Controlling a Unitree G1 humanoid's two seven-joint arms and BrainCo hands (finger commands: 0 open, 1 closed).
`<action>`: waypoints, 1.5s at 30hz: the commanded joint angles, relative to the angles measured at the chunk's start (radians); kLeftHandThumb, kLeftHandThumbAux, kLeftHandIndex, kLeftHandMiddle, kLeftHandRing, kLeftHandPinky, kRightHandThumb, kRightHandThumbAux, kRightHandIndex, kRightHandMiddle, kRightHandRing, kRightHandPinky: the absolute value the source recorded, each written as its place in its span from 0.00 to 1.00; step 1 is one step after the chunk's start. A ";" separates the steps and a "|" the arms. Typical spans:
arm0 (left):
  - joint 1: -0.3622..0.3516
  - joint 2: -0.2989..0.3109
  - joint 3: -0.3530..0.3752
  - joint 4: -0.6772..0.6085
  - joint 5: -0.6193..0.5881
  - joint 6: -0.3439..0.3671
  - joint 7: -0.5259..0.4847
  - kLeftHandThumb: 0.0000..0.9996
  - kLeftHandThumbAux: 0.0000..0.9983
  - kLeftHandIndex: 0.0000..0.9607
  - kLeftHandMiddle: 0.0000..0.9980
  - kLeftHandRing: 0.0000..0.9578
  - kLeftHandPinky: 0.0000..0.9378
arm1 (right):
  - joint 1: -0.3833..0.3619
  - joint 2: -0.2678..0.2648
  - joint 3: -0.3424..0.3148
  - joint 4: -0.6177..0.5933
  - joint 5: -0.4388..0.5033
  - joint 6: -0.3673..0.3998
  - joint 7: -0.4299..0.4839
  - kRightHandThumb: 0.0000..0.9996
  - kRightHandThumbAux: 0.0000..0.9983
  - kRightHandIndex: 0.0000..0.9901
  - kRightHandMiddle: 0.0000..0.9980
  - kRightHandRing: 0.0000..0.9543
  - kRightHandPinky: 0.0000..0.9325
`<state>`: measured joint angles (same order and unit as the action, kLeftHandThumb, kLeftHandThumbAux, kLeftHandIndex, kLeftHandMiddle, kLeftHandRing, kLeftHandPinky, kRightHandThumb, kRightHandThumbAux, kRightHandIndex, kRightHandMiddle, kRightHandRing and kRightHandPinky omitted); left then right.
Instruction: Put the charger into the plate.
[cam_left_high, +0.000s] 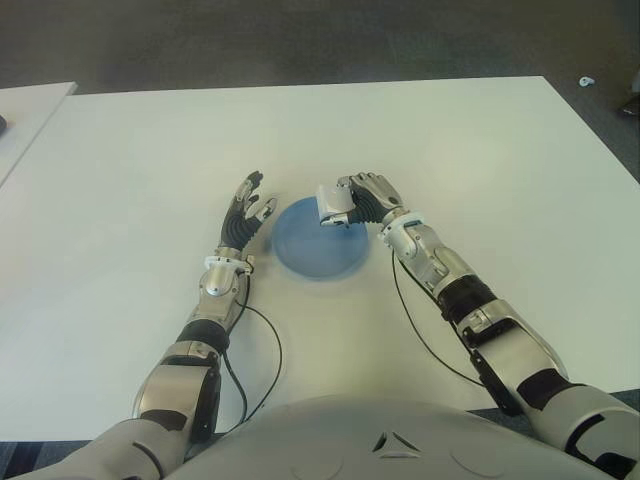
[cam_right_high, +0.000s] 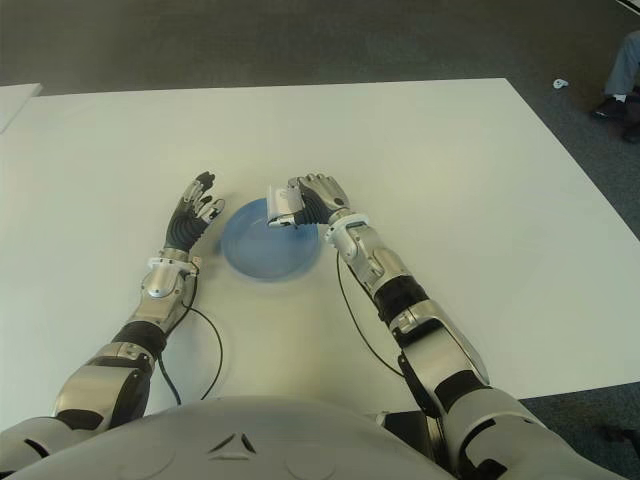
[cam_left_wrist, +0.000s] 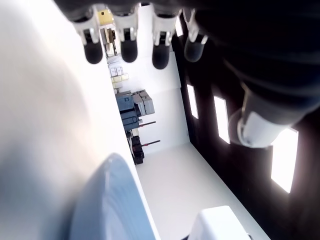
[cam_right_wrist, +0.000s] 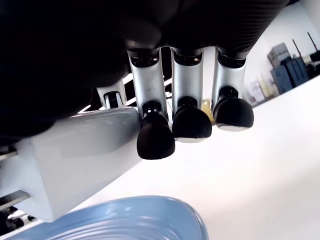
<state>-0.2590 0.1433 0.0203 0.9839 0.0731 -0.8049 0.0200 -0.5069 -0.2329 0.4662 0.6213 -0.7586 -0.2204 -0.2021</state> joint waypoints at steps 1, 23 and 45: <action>0.131 -0.064 -0.026 0.091 0.029 -0.003 0.023 0.00 0.56 0.05 0.09 0.07 0.06 | -0.019 0.013 0.011 0.019 0.004 -0.006 -0.011 0.74 0.71 0.44 0.86 0.89 0.91; 0.120 -0.058 -0.041 0.096 0.060 0.032 0.056 0.00 0.55 0.05 0.08 0.05 0.02 | -0.025 -0.043 0.092 -0.018 -0.106 0.010 -0.002 0.63 0.58 0.40 0.58 0.60 0.55; 0.111 -0.051 -0.057 0.095 0.086 0.096 0.102 0.00 0.55 0.05 0.07 0.01 0.00 | -0.033 -0.099 0.154 -0.058 -0.173 0.014 0.103 0.37 0.11 0.00 0.00 0.00 0.00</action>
<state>-0.2651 0.1427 -0.0108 0.9854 0.1320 -0.7420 0.1068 -0.5436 -0.3255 0.6086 0.5598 -0.9304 -0.2059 -0.1208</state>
